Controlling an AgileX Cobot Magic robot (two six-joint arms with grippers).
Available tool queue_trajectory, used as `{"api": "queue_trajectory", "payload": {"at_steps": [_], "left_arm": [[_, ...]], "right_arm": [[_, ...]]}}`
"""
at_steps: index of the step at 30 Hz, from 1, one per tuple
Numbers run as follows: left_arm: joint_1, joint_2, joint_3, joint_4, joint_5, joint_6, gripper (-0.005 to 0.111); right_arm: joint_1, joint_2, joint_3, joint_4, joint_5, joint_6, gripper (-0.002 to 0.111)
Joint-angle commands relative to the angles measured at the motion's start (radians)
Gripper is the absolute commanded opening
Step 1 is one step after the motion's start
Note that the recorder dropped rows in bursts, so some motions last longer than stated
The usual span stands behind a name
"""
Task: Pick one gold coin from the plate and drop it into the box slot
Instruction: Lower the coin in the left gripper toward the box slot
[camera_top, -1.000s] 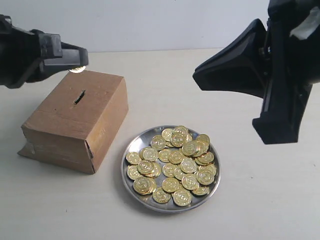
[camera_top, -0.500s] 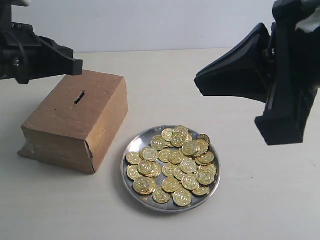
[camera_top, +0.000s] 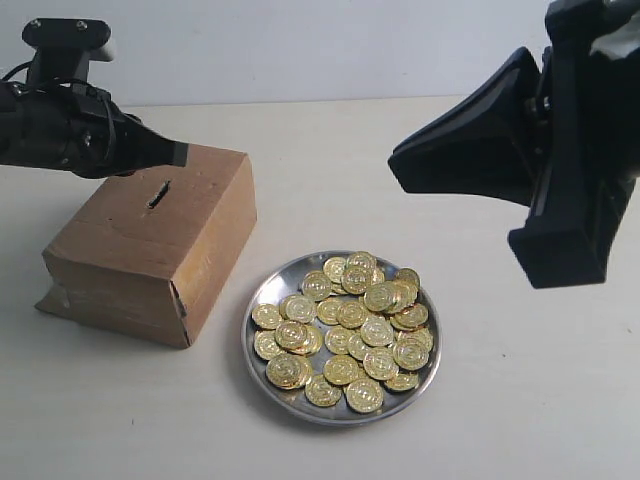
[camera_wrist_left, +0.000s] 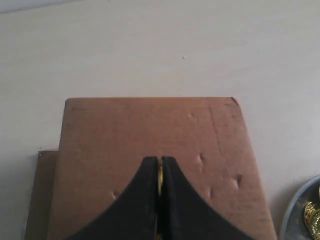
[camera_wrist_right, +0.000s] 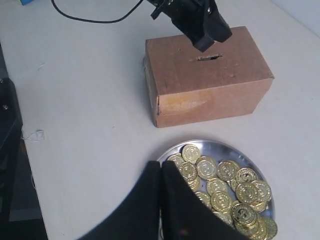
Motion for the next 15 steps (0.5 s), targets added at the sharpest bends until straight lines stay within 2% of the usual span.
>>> {"api": "queue_trajectory", "payload": {"at_steps": [1,8,15], "left_arm": [[0.025,0.011,-0.028,0.020,0.060,0.017,0.000],[0.021,0.011,-0.028,0.027,0.107,0.022,0.000],[0.021,0.011,-0.028,0.072,0.140,-0.060,0.000]], "right_arm": [[0.002,-0.007,0.003,0.005,0.004,0.011,0.000],[0.002,-0.007,0.003,0.007,0.004,0.011,0.000],[0.002,-0.007,0.003,0.007,0.004,0.011,0.000]]}}
